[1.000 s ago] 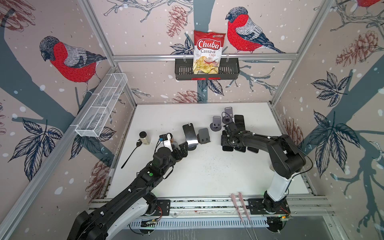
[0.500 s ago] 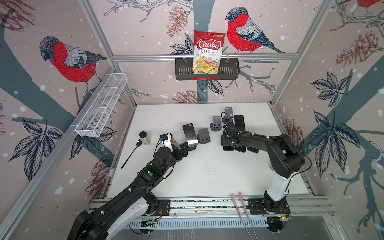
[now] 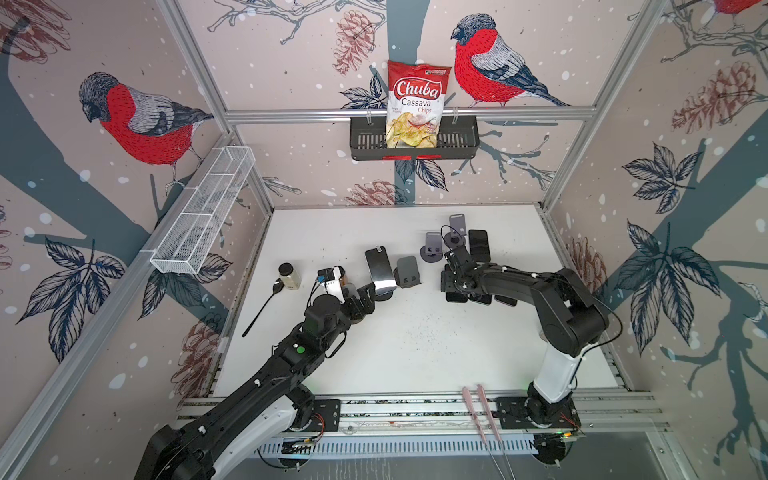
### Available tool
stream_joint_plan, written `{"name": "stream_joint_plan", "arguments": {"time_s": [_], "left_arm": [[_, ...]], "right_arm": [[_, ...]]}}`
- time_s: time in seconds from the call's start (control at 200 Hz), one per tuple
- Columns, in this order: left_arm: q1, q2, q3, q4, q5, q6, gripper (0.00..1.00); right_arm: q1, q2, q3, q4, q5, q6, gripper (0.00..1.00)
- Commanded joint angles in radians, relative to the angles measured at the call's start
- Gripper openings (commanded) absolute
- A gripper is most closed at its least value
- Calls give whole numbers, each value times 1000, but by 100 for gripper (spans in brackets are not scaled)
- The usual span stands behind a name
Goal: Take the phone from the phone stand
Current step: 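Lower the black phone flat beside the other phones and release, then reach the right gripper back to the teal-edged phone on its stand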
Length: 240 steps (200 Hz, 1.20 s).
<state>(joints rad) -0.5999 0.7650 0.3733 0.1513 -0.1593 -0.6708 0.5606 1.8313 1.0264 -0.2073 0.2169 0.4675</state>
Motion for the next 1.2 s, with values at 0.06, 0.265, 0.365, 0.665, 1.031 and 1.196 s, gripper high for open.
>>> {"name": "stream_joint_plan", "arguments": {"time_s": [0.06,0.265,0.365,0.665,1.031,1.196], "left_arm": [[0,-23,-11,12,-13,3,97],[0,-52,-19,-1,-24,0,97],[0,-59,-19,-4,-24,-1,97],[0,-59,-18,-5,-21,-3,97],[0,-80,-20,-26,-33,-12,97],[0,-96,-22,-61,-52,-22,96]], "right_arm": [[4,0,-3,-50,-35,34,82],[7,-35,3,-48,-51,30,84],[11,-66,2,-39,-49,21,85],[43,-135,21,-53,-1,-2,90],[125,-208,40,-22,42,-50,93],[176,-202,65,-10,65,-83,93]]}}
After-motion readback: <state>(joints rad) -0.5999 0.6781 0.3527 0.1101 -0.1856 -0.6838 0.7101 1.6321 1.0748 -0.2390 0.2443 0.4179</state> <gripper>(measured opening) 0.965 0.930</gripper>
